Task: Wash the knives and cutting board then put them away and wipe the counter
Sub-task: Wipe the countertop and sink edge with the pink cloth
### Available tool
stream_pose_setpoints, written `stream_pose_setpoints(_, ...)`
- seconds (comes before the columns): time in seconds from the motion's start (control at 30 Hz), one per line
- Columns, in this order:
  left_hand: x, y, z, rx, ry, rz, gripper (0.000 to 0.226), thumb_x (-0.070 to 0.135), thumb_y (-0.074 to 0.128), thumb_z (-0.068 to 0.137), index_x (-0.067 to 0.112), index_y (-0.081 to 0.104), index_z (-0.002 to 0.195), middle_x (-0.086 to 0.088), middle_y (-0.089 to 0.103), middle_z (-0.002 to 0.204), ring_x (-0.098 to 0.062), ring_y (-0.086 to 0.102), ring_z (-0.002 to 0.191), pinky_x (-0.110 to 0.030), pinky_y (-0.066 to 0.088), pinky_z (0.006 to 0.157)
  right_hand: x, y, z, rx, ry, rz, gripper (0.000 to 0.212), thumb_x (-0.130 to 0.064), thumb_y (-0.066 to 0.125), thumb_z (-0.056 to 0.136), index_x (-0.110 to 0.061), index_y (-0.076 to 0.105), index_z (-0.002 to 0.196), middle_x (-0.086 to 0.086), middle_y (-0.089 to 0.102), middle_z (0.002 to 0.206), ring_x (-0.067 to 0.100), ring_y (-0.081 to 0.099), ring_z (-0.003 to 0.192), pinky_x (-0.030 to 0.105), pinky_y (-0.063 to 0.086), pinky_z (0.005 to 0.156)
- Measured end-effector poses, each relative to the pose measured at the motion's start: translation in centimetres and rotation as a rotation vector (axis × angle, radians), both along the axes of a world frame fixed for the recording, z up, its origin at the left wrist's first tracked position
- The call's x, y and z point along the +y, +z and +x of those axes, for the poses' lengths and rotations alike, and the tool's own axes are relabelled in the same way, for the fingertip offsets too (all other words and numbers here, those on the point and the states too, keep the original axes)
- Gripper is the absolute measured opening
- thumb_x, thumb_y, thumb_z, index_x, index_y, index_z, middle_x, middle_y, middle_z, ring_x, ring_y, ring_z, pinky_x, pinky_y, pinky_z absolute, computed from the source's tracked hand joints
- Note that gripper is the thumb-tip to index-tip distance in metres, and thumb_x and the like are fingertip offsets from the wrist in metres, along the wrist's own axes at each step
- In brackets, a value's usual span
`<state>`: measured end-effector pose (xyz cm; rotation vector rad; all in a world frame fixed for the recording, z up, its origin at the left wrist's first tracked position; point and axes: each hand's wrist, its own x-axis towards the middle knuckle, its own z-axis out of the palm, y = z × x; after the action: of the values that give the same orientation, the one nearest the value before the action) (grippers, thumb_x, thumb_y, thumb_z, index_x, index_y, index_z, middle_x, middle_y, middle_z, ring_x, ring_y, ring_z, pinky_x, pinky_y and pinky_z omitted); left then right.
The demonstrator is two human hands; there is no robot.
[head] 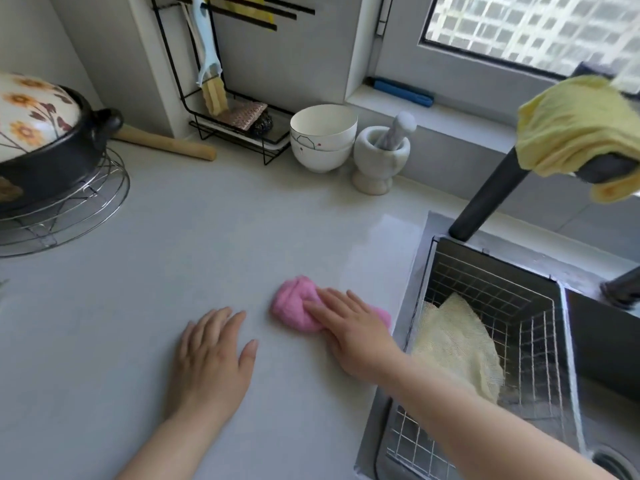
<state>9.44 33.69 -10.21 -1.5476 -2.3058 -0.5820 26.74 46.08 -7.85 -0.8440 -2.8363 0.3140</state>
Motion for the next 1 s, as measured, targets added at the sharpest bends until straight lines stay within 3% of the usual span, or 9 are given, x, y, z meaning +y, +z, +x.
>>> stream_pose_setpoints(0.1, 1.2, -0.6, -0.1, -0.031, -0.06, -0.021, 0.062, 0.039, 0.022, 0.094, -0.001, 0.069, 0.095, -0.022, 0.069, 0.097, -0.03, 0.054, 0.101, -0.038, 0.028, 0.088, 2.0, 0.3, 0.9, -0.055, 0.09, -0.031, 0.052, -0.023, 0.036, 0.079, -0.02, 0.051, 0.128, 0.006, 0.058, 0.13, 0.024, 0.058, 0.117, 0.04, 0.038, 0.101)
stream_pose_setpoints(0.2, 1.4, -1.3, -0.2, -0.051, -0.087, -0.03, 0.05, 0.033, 0.037, 0.077, 0.0, 0.07, 0.096, -0.022, 0.069, 0.101, -0.024, 0.04, 0.103, -0.038, 0.027, 0.089, 7.8, 0.8, 2.1, -0.046, -0.277, -0.088, 0.049, -0.023, 0.032, 0.093, -0.021, 0.035, 0.142, 0.006, 0.034, 0.15, 0.025, 0.033, 0.136, 0.033, 0.019, 0.113)
stream_pose_setpoints(0.4, 1.3, -1.0, -0.2, -0.079, -0.099, -0.051, 0.05, 0.033, 0.037, 0.076, 0.001, 0.069, 0.098, -0.021, 0.068, 0.103, -0.024, 0.04, 0.104, -0.037, 0.027, 0.09, 7.9, 1.0, 1.8, -0.054, -0.544, -0.116, 0.053, -0.021, 0.038, 0.095, -0.019, 0.024, 0.145, 0.007, 0.033, 0.147, 0.028, 0.036, 0.129, 0.034, 0.026, 0.107)
stream_pose_setpoints(0.53, 1.2, -1.0, -0.3, -0.084, -0.119, -0.053, 0.055, 0.039, 0.029, 0.089, 0.001, 0.069, 0.098, -0.022, 0.068, 0.103, -0.024, 0.04, 0.105, -0.038, 0.026, 0.091, -1.4, 0.4, 2.6, -0.029, -0.32, -0.048, 0.055, -0.028, 0.033, 0.079, -0.018, 0.041, 0.132, 0.008, 0.059, 0.126, 0.026, 0.061, 0.11, 0.033, 0.05, 0.089)
stream_pose_setpoints(0.67, 1.0, -0.7, -0.3, -0.12, -0.129, -0.104, 0.081, 0.049, 0.004, 0.095, 0.001, 0.068, 0.098, -0.022, 0.068, 0.103, -0.025, 0.04, 0.105, -0.038, 0.026, 0.092, -1.1, 0.3, 3.7, -0.051, -0.087, 0.016, 0.048, -0.028, 0.039, 0.076, -0.025, 0.047, 0.123, 0.0, 0.066, 0.119, 0.018, 0.065, 0.106, 0.037, 0.054, 0.083)
stream_pose_setpoints(0.73, 1.0, -0.7, -0.3, -0.13, -0.14, -0.114, 0.081, 0.049, 0.004, 0.095, 0.001, 0.068, 0.099, -0.022, 0.068, 0.104, -0.025, 0.04, 0.106, -0.037, 0.024, 0.095, 3.2, 0.6, 3.6, -0.044, -0.212, 0.01, 0.05, -0.019, 0.041, 0.083, -0.019, 0.046, 0.132, 0.007, 0.057, 0.131, 0.024, 0.058, 0.117, 0.041, 0.049, 0.096)
stream_pose_setpoints(0.8, 1.0, -0.6, -0.3, -0.127, -0.145, -0.111, 0.08, 0.049, 0.005, 0.096, 0.001, 0.068, 0.099, -0.022, 0.067, 0.105, -0.025, 0.04, 0.106, -0.031, 0.017, 0.1, 7.0, 1.4, 2.8, -0.018, -0.453, -0.063, 0.051, -0.016, 0.039, 0.092, -0.02, 0.032, 0.143, 0.007, 0.036, 0.148, 0.024, 0.037, 0.133, 0.035, 0.028, 0.111)
stream_pose_setpoints(0.9, 1.0, -0.7, -0.4, -0.134, -0.158, -0.101, 0.078, 0.05, 0.006, 0.096, 0.001, 0.067, 0.1, -0.022, 0.067, 0.106, -0.026, 0.04, 0.107, -0.026, 0.012, 0.101, 6.8, 1.2, 0.3, 0.016, -0.666, -0.084, 0.054, -0.014, 0.039, 0.093, -0.019, 0.025, 0.144, 0.007, 0.031, 0.148, 0.026, 0.033, 0.132, 0.034, 0.024, 0.108)
stream_pose_setpoints(1.0, 1.3, -1.1, -0.5, -0.124, -0.148, -0.019, 0.072, 0.05, 0.009, 0.096, 0.003, 0.064, 0.101, -0.024, 0.066, 0.105, -0.027, 0.04, 0.106, -0.019, 0.007, 0.109, 1.6, 0.2, -1.2, 0.098, -0.331, -0.031, 0.052, -0.014, 0.051, 0.081, -0.018, 0.044, 0.132, 0.011, 0.059, 0.119, 0.029, 0.059, 0.103, 0.03, 0.047, 0.084)
